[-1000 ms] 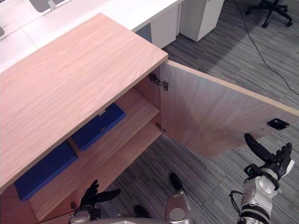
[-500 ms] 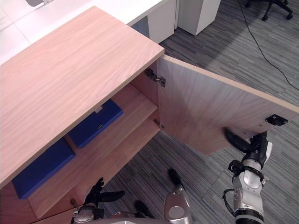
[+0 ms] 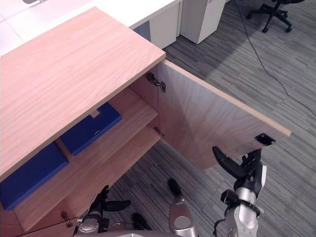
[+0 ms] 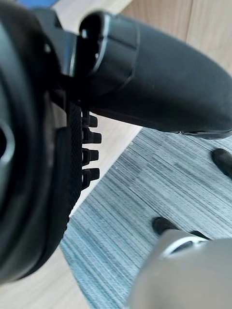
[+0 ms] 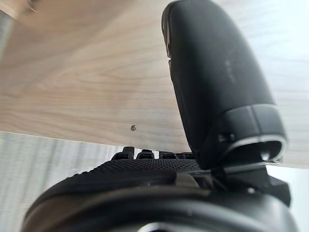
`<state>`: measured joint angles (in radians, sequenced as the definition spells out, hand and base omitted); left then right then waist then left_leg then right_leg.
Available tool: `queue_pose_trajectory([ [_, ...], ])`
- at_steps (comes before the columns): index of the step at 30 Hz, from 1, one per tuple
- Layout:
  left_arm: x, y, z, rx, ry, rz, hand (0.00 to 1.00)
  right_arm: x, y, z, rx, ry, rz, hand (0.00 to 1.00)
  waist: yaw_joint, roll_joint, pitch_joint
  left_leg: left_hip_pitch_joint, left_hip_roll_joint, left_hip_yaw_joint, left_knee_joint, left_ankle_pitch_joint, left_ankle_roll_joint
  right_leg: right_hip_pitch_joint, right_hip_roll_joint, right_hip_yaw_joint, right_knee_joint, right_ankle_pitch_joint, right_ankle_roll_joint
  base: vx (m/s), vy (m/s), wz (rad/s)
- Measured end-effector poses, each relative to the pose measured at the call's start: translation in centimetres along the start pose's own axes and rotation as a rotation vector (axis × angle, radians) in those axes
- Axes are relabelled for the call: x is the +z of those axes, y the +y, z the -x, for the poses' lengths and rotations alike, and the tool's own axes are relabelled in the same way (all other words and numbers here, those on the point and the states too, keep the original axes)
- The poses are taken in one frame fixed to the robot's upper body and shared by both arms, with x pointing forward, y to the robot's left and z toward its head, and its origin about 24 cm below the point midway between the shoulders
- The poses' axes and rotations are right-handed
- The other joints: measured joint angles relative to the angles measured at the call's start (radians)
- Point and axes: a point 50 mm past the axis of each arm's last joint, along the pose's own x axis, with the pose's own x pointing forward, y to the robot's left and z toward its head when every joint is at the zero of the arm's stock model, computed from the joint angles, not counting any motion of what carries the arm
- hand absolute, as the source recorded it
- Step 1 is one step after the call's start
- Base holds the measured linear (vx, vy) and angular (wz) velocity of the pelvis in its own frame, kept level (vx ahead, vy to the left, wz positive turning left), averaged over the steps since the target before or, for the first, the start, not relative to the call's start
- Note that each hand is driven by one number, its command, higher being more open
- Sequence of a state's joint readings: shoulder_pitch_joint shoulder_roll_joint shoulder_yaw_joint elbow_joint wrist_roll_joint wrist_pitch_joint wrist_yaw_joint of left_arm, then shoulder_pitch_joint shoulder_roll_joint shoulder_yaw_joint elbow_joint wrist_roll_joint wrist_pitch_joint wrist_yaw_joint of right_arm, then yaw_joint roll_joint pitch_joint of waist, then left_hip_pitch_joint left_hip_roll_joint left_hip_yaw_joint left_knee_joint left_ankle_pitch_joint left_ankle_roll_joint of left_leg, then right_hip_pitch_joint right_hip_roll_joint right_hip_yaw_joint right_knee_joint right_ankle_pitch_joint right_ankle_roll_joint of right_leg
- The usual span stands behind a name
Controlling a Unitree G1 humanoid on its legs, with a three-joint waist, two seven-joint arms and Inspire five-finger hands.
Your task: Walk over to the cabinet, pick up the folder, carry it to the office cabinet, place the folder inside the office cabinet, then close the office cabinet door
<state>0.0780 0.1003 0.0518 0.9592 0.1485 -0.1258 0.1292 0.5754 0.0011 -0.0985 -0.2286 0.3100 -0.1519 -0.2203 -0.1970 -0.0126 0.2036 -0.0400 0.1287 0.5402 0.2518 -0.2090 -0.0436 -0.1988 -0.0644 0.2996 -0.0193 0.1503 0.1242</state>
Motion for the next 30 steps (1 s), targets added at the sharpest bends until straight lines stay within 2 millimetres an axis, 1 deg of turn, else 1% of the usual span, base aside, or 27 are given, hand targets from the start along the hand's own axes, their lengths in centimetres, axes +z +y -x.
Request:
queue_pose_trajectory([
  [1, 0.0, 0.1, 0.0, 0.002, 0.006, -0.013, 1.0, -0.5, 0.4, 1.2, 0.012, 0.035, -0.014, 1.0, -0.001, -0.012, 0.0, -0.002, 0.003, -0.012, 0.007, 0.0, 0.0, 0.003, 0.002, -0.006, 0.004, 0.0, 0.0, -0.07, -0.054, 0.12],
  [2, -0.1, 0.3, -0.2, 0.006, 0.015, -0.021, 1.0, -1.0, 0.8, 2.1, 0.03, 0.07, -0.019, 1.0, -0.001, -0.03, 0.001, -0.001, 0.006, -0.02, 0.014, -0.002, -0.004, 0.009, 0.005, -0.01, 0.008, 0.001, -0.001, -0.07, -0.052, 0.1],
  [3, -0.1, 0.4, -0.2, 0.007, 0.021, -0.026, 1.0, -1.2, 0.9, 2.4, 0.038, 0.084, -0.018, 1.0, -0.001, -0.038, 0.0, -0.002, 0.007, -0.024, 0.016, -0.006, -0.01, 0.011, 0.006, -0.012, 0.011, 0.001, -0.001, -0.1, -0.049, 0.06],
  [4, 0.0, 0.7, -0.4, 0.013, 0.027, -0.034, 1.0, -1.5, 1.1, 2.6, 0.049, 0.104, -0.018, 1.0, -0.001, -0.053, 0.0, -0.002, 0.007, -0.034, 0.021, -0.006, -0.009, 0.012, 0.007, -0.015, 0.019, 0.0, -0.002, -0.11, -0.044, 0.07],
  [5, 0.1, 1.3, -0.5, 0.025, 0.027, -0.045, 1.0, -1.9, 1.5, 2.9, 0.066, 0.131, -0.018, 1.0, -0.001, -0.075, 0.002, -0.002, 0.007, -0.049, 0.031, -0.008, -0.006, 0.015, 0.008, -0.019, 0.03, 0.0, -0.002, -0.13, -0.049, 0.1],
  [7, 0.3, 1.9, -0.6, 0.036, 0.025, -0.054, 1.0, -2.1, 1.6, 3.0, 0.079, 0.154, -0.007, 1.0, 0.0, -0.089, 0.002, -0.002, 0.007, -0.067, 0.039, -0.011, 0.0, 0.024, 0.009, -0.027, 0.037, -0.004, -0.001, -0.1, -0.033, 0.11],
  [10, 0.7, 2.9, -0.8, 0.056, 0.016, -0.072, 1.0, -2.3, 1.1, 3.1, 0.116, 0.191, 0.048, 1.0, 0.018, -0.11, 0.001, 0.007, 0.007, -0.087, 0.045, -0.01, -0.001, 0.038, 0.009, -0.042, 0.038, -0.016, -0.007, -0.09, -0.024, 0.04],
  [11, 0.7, 3.8, -0.9, 0.074, 0.016, -0.088, 1.0, -2.5, 0.6, 3.2, 0.154, 0.222, 0.092, 1.0, 0.032, -0.128, -0.003, 0.005, 0.007, -0.117, 0.043, -0.006, -0.006, 0.042, 0.009, -0.072, 0.038, -0.019, -0.011, -0.08, -0.046, 0.04],
  [12, 0.8, 4.2, -0.9, 0.081, 0.015, -0.095, 1.0, -2.5, 0.5, 3.3, 0.173, 0.243, 0.09, 1.0, 0.039, -0.139, -0.006, 0.004, 0.007, -0.129, 0.037, -0.002, -0.01, 0.042, 0.009, -0.087, 0.037, -0.021, -0.014, -0.08, -0.072, 0.11],
  [13, 0.9, 4.5, -1.0, 0.087, 0.013, -0.101, 1.0, -2.5, 0.2, 3.2, 0.19, 0.262, 0.091, 1.0, 0.041, -0.15, -0.008, 0.003, 0.007, -0.139, 0.023, 0.01, -0.011, 0.042, 0.01, -0.097, 0.034, -0.023, -0.015, -0.03, -0.064, 0.13],
  [14, 1.0, 4.6, -1.0, 0.088, 0.01, -0.104, 1.0, -2.5, 0.1, 3.2, 0.197, 0.268, 0.094, 1.0, 0.043, -0.155, -0.007, 0.003, 0.007, -0.144, 0.018, 0.013, -0.011, 0.042, 0.011, -0.103, 0.034, -0.023, -0.015, -0.01, -0.081, 0.21],
  [15, 1.2, 4.7, -1.1, 0.088, 0.005, -0.107, 1.0, -2.4, -0.2, 3.1, 0.211, 0.285, 0.101, 1.0, 0.048, -0.167, -0.009, 0.002, 0.007, -0.157, 0.001, 0.031, -0.017, 0.042, 0.012, -0.117, 0.031, -0.024, -0.017, -0.01, -0.068, 0.19],
  [16, 1.2, 4.7, -1.1, 0.087, 0.004, -0.107, 1.0, -2.4, -0.3, 3.1, 0.215, 0.292, 0.107, 1.0, 0.05, -0.169, -0.01, 0.002, 0.007, -0.163, -0.007, 0.039, -0.017, 0.042, 0.013, -0.121, 0.03, -0.025, -0.018, -0.02, -0.079, 0.22],
  [18, 1.3, 4.5, -1.1, 0.08, 0.002, -0.104, 1.0, -2.4, -0.7, 3.0, 0.222, 0.31, 0.109, 1.0, 0.064, -0.175, -0.012, 0.002, 0.007, -0.179, -0.029, 0.055, -0.022, 0.042, 0.016, -0.137, 0.024, -0.027, -0.019, -0.02, -0.054, 0.14],
  [19, 1.4, 4.5, -1.2, 0.076, 0.001, -0.102, 1.0, -2.3, -1.0, 2.9, 0.225, 0.326, 0.105, 1.0, 0.081, -0.181, -0.014, 0.002, 0.008, -0.192, -0.046, 0.064, -0.028, 0.042, 0.021, -0.143, 0.019, -0.027, -0.02, -0.02, -0.05, 0.08],
  [21, 1.4, 4.4, -1.2, 0.076, 0.004, -0.094, 1.0, -2.3, -1.1, 2.8, 0.225, 0.339, 0.097, 1.0, 0.103, -0.184, -0.015, 0.001, 0.011, -0.214, -0.074, 0.087, -0.032, 0.042, 0.032, -0.155, 0.007, -0.029, -0.021, -0.05, -0.105, 0.11],
  [23, 1.2, 4.4, -1.2, 0.079, 0.019, -0.081, 1.0, -2.6, -0.8, 3.1, 0.238, 0.357, 0.096, 1.0, 0.104, -0.192, -0.015, 0.002, 0.022, -0.241, -0.089, 0.1, -0.049, 0.037, 0.05, -0.164, 0.039, -0.044, -0.034, -0.04, -0.101, 0.28],
  [24, 0.9, 4.7, -1.1, 0.089, 0.031, -0.085, 1.0, -2.8, -0.8, 3.2, 0.241, 0.371, 0.099, 1.0, 0.109, -0.198, -0.023, 0.013, 0.023, -0.252, -0.118, 0.122, -0.059, 0.04, 0.051, -0.191, 0.026, -0.052, -0.034, -0.07, -0.11, 0.09],
  [25, 0.8, 4.3, -1.1, 0.081, 0.038, -0.081, 1.0, -3.0, -0.4, 3.1, 0.25, 0.375, 0.095, 1.0, 0.131, -0.163, -0.029, 0.008, 0.06, -0.281, -0.177, 0.16, -0.06, 0.024, 0.086, -0.224, 0.035, -0.098, -0.014, -0.13, -0.202, -0.02],
  [26, 1.5, 4.6, -1.3, 0.093, 0.021, -0.073, 1.0, -3.2, 0.3, 3.0, 0.274, 0.38, 0.083, 1.0, 0.139, -0.173, -0.034, -0.023, 0.083, -0.292, -0.179, 0.168, -0.071, -0.068, 0.114, -0.165, 0.368, -0.131, -0.097, -0.11, -0.154, 0.09],
  [27, 1.6, 4.8, -1.4, 0.1, 0.023, -0.071, 1.0, -3.4, 0.5, 3.3, 0.277, 0.392, 0.076, 1.0, 0.139, -0.2, -0.042, -0.027, 0.06, -0.293, -0.188, 0.18, -0.082, -0.031, 0.079, -0.136, 0.373, -0.199, -0.079, -0.02, -0.158, 0.19],
  [28, 2.1, 4.6, -1.6, 0.098, 0.023, -0.051, 1.0, -3.4, 1.0, 2.6, 0.296, 0.381, 0.083, 1.0, 0.153, -0.212, -0.035, -0.076, 0.08, -0.296, -0.057, 0.159, -0.086, 0.026, 0.047, -0.172, 0.263, -0.25, -0.052, -0.02, -0.095, -0.08],
  [29, 1.8, 3.7, -1.6, 0.078, 0.044, -0.036, 1.0, -3.4, 1.4, 2.2, 0.312, 0.384, 0.09, 1.0, 0.177, -0.2, -0.041, -0.112, 0.091, -0.287, 0.022, 0.143, -0.093, 0.037, 0.032, -0.237, 0.216, -0.212, -0.028, -0.12, -0.081, -0.56],
  [30, 1.6, 2.5, -1.6, 0.056, 0.057, -0.003, 1.0, -3.3, 2.2, 2.1, 0.355, 0.375, 0.104, 1.0, 0.186, -0.148, -0.037, -0.119, 0.136, -0.302, 0.014, 0.145, -0.078, 0.055, 0.074, -0.254, 0.193, -0.192, -0.013, -0.19, -0.019, -0.53],
])
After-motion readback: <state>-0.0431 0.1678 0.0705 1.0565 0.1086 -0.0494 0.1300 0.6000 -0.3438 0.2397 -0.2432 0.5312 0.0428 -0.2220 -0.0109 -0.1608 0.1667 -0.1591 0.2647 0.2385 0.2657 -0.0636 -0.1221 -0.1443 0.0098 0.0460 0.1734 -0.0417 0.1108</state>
